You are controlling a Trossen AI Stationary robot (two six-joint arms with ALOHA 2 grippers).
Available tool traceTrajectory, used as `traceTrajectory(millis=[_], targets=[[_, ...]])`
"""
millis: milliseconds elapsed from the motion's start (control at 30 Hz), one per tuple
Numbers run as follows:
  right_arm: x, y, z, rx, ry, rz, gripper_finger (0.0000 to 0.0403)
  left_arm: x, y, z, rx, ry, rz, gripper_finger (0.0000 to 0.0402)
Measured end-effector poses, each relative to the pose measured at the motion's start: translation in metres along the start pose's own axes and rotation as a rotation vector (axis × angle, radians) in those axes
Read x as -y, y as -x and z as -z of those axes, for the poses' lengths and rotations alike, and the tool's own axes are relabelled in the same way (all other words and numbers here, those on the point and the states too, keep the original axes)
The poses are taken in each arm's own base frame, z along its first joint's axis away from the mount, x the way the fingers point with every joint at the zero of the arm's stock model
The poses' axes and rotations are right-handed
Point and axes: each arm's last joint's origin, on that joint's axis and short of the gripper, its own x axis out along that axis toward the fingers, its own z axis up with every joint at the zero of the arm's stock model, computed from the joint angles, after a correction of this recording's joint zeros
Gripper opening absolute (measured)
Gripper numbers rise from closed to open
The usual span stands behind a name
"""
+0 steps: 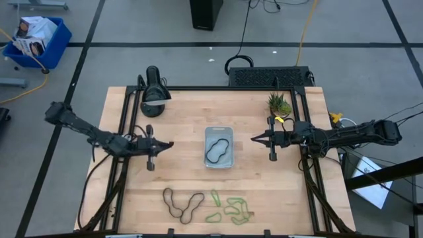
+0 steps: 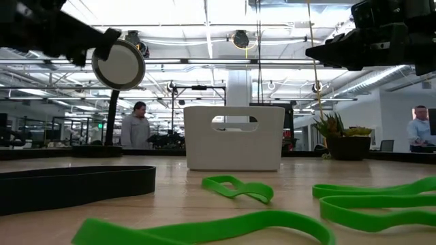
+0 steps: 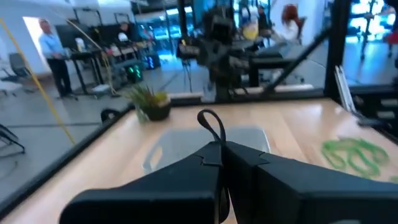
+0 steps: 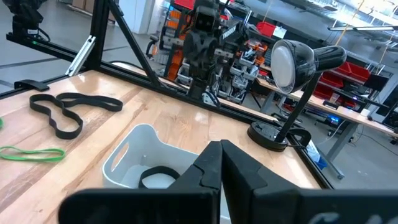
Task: Pick and place rubber bands into bin
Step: Put the black rubber band into the gray bin
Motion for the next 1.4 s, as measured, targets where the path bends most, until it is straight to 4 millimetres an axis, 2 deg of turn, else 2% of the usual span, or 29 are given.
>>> traceTrajectory(millis=[233,400,600,800,1000,1200,1400], targets=[[0.0,0.0,0.0,0.004,-0.004,0.002,0.0,0.006,-0.037,-0.024,-0.033,-0.051,-0.072,0.0006],[0.0,0.0,-0.001,0.007,-0.005,0.003,0.0,0.013,-0.077,-0.037,-0.104,-0.102,-0.111,0.0007],[0.0,0.0,-0.001,0.007,-0.004,0.003,0.0,0.015,-0.13,-0.036,-0.238,-0.158,-0.114,0.0011],[0.0,0.0,-0.001,0.007,0.0,0.003,0.0,0.011,-0.18,-0.021,-0.349,-0.143,-0.03,0.0007],[0.0,0.0,-0.001,0.006,0.001,0.003,0.0,0.003,-0.214,0.003,-0.437,-0.103,0.033,0.0008],[0.0,0.0,-0.001,0.006,0.012,0.002,0.0,-0.005,-0.233,0.033,-0.556,-0.065,0.058,0.0016],[0.0,0.0,0.0,0.0,0.012,0.001,0.0,-0.009,-0.238,0.048,-0.597,-0.012,0.112,0.0007]])
